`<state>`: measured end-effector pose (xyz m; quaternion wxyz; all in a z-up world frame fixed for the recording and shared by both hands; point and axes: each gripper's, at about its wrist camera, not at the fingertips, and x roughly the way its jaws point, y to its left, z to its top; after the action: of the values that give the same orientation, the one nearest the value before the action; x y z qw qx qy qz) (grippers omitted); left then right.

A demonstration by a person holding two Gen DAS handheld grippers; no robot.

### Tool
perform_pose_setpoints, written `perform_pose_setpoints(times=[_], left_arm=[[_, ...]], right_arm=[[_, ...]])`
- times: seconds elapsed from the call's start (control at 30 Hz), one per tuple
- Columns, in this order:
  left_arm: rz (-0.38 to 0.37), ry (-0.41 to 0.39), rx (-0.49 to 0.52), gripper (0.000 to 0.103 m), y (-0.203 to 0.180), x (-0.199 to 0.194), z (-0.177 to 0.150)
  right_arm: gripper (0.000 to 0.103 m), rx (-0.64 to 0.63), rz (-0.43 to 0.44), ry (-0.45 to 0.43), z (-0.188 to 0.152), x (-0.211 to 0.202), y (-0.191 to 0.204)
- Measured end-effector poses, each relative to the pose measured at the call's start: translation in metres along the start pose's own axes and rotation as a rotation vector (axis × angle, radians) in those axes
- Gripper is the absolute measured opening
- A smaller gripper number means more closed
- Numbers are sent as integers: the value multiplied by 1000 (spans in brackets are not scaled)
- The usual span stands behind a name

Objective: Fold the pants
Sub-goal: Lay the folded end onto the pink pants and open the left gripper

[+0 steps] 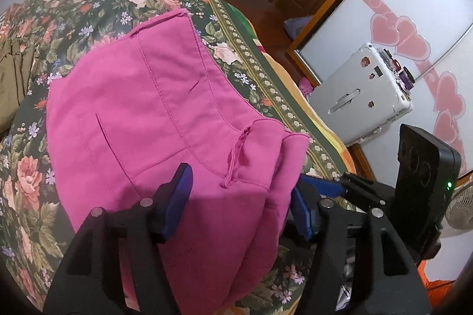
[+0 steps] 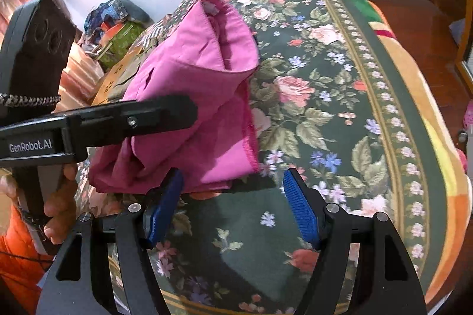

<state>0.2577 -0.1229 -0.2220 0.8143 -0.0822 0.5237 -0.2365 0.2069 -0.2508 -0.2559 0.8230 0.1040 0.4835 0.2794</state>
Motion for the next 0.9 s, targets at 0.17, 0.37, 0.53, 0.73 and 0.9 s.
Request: perform_pose_setpoints(times=[0.17, 0.37, 0.53, 0.73, 0.9], left_arm=[[-8, -47, 35, 68, 2, -34, 8], [89, -169, -32, 72, 48, -74, 31], [282, -157, -52, 72, 99, -59, 60], [316, -43, -112, 72, 155, -4, 84], [323, 24, -62, 72, 158, 29, 78]], right_arm=[[68, 10, -25, -29, 1, -17, -6], [68, 5, -44, -80, 7, -40, -4], [68, -14, -31, -104, 13, -45, 8], [68, -51, 4, -96, 15, -37, 28], [68, -68, 56, -32, 14, -13, 42]])
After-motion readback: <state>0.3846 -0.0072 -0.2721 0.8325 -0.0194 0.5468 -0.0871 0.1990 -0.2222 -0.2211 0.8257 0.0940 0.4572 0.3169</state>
